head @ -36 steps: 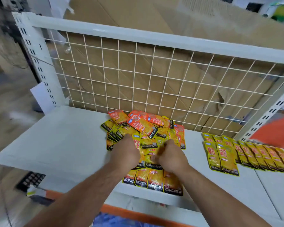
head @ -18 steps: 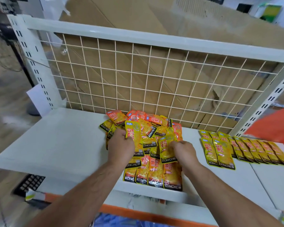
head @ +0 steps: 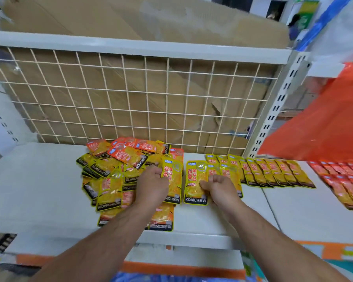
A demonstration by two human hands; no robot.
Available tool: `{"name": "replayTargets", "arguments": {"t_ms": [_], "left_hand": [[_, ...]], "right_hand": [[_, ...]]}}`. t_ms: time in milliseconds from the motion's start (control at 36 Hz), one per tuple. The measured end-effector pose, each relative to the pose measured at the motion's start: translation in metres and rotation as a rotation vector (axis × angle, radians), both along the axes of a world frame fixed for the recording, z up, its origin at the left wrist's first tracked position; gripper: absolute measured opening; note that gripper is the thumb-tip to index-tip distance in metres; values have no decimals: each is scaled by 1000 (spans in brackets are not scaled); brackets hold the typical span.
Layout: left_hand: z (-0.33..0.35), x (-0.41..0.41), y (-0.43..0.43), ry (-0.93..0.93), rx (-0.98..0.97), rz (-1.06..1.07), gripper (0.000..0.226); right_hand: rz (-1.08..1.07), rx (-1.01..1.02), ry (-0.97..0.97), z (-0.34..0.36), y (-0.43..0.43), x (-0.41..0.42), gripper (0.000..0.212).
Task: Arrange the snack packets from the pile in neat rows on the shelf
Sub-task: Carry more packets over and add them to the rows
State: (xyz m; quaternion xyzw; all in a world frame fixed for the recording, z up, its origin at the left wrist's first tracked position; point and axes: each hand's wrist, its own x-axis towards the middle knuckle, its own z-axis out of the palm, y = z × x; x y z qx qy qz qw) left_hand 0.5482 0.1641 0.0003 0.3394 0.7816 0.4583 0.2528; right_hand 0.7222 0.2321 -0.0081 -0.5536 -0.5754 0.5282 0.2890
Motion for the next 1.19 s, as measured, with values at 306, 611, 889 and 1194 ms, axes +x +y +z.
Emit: {"name": "replayTargets", "arguments": {"t_ms": [306, 611, 889, 1194], "left_hand": [[-8, 138, 60, -83, -44, 28, 16], [-20, 201, 111, 27, -150, 16, 14], [-27, 201, 125, 316, -353, -82, 17], [-29, 205, 125, 401, -344, -103, 24]], "right_hand": [[36, 37, -52, -8, 61, 136, 45], [18, -11, -88, -19, 102, 212, 39], [62, -19, -145, -32, 110, 218, 41], [55, -56, -122, -37, 115, 217, 47]]}}
